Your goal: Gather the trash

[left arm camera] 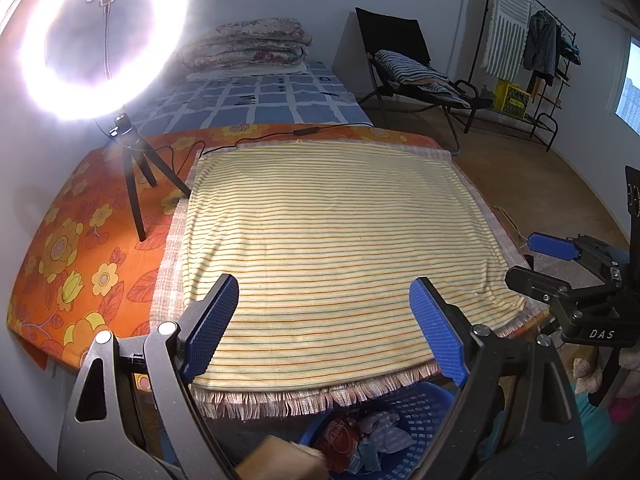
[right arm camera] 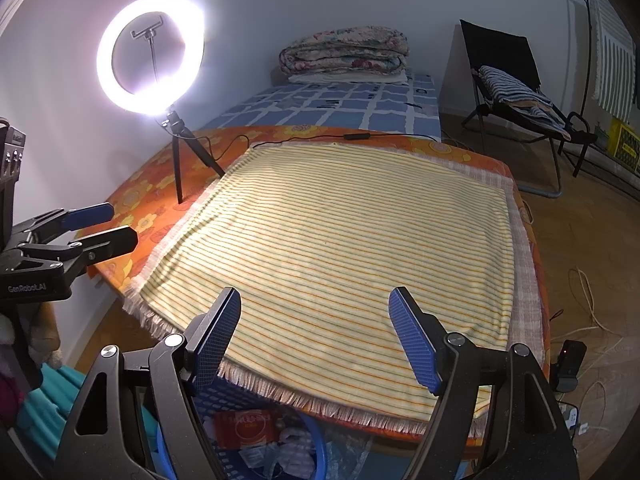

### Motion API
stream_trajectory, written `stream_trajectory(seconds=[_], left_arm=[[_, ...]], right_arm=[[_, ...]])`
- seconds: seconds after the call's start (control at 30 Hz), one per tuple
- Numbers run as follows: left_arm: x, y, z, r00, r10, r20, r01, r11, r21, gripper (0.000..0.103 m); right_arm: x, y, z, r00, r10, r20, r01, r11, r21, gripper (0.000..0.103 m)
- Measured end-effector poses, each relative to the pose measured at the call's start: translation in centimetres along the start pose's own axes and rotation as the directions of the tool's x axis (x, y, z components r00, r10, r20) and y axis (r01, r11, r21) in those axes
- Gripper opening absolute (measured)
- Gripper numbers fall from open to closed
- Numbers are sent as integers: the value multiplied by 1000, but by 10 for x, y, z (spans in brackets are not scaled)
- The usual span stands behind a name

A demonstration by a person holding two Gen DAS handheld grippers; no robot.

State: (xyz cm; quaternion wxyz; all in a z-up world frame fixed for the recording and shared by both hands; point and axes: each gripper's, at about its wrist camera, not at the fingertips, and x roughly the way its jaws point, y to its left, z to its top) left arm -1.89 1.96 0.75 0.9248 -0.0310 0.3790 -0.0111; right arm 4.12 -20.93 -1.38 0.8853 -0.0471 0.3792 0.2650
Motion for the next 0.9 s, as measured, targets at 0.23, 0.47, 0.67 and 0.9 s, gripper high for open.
stream_trajectory(seconds=[0.23, 0.47, 0.67, 0.9], left_arm=[[2, 3, -2, 1000, 24, -16, -24, 1000, -20, 90], [0, 4, -3, 997, 71, -4, -72, 997, -15, 90], [1, 4, -5, 997, 79, -13, -79, 997, -11, 90], [3, 6, -5, 996, 86, -21, -86, 996, -17, 90]], right_arm=[[1, -1, -3, 1000, -6, 0, 6, 1000, -1, 76], [1, 0, -2, 1000, -7, -1, 7, 1000, -1, 77], [1, -2, -5, 1000, -10, -2, 10, 1000, -6, 77], [2, -4, -6, 1000, -14, -11, 14, 1000, -13, 77]])
